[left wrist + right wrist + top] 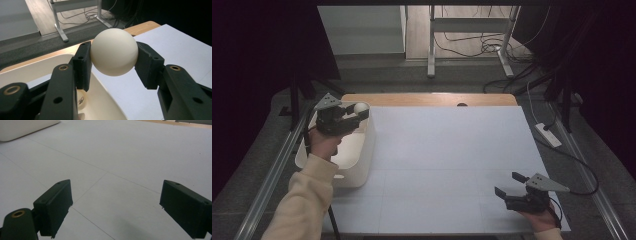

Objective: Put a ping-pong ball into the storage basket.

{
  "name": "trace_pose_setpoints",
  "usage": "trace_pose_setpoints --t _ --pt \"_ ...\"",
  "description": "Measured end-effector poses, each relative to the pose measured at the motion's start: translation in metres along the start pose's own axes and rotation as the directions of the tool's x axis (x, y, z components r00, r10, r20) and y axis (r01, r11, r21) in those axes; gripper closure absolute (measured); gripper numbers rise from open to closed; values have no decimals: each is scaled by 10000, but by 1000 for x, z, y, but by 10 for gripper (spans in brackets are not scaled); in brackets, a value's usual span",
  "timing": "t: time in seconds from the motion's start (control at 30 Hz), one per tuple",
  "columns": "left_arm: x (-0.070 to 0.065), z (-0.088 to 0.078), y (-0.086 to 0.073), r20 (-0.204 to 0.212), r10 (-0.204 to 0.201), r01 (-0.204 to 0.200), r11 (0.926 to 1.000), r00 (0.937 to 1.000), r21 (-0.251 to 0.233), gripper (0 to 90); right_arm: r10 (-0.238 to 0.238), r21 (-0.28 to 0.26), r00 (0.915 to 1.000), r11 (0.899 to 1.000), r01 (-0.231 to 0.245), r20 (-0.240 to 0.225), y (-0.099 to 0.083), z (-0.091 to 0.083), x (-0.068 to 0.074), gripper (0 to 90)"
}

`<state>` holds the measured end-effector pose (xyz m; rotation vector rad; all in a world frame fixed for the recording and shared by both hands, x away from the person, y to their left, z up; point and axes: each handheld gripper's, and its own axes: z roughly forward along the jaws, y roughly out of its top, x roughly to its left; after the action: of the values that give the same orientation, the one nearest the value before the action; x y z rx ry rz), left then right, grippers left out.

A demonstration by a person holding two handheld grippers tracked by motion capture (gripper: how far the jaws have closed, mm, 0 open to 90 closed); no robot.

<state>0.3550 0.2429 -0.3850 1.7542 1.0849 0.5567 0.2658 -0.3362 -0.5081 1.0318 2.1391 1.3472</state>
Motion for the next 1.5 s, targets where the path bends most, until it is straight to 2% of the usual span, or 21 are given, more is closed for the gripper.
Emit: trace_pose_setpoints --t 0.5,0.73,0.8,1.07,1.2,1.3,1.5 --pt "14 3 -4 -431 -225 239 9992 9988 325 506 -45 -7 10000 10000 45 -6 1 1 1 108" --pt "20 8 -6 -624 -371 417 9964 9974 737 505 -48 -2 10000 10000 48 -14 1 1 1 108" --pt "22 12 -7 -777 -301 379 9942 9965 1009 504 -48 6 10000 10000 48 -13 1 1 1 108" --pt "25 22 -8 -862 -298 426 9877 9958 1505 503 -40 -1 10000 10000 40 -19 1 1 0 108" --pt "30 27 -10 -959 -314 492 9806 9949 1897 502 -23 1 10000 10000 23 -22 0 1 0 108" --pt "31 28 -11 -980 -356 545 9788 9946 1976 501 -7 24 10000 10000 7 -13 0 1 0 108" --pt "31 26 -11 -940 -376 551 9800 9949 1911 499 -28 5 10000 10000 28 -36 0 1 0 108"
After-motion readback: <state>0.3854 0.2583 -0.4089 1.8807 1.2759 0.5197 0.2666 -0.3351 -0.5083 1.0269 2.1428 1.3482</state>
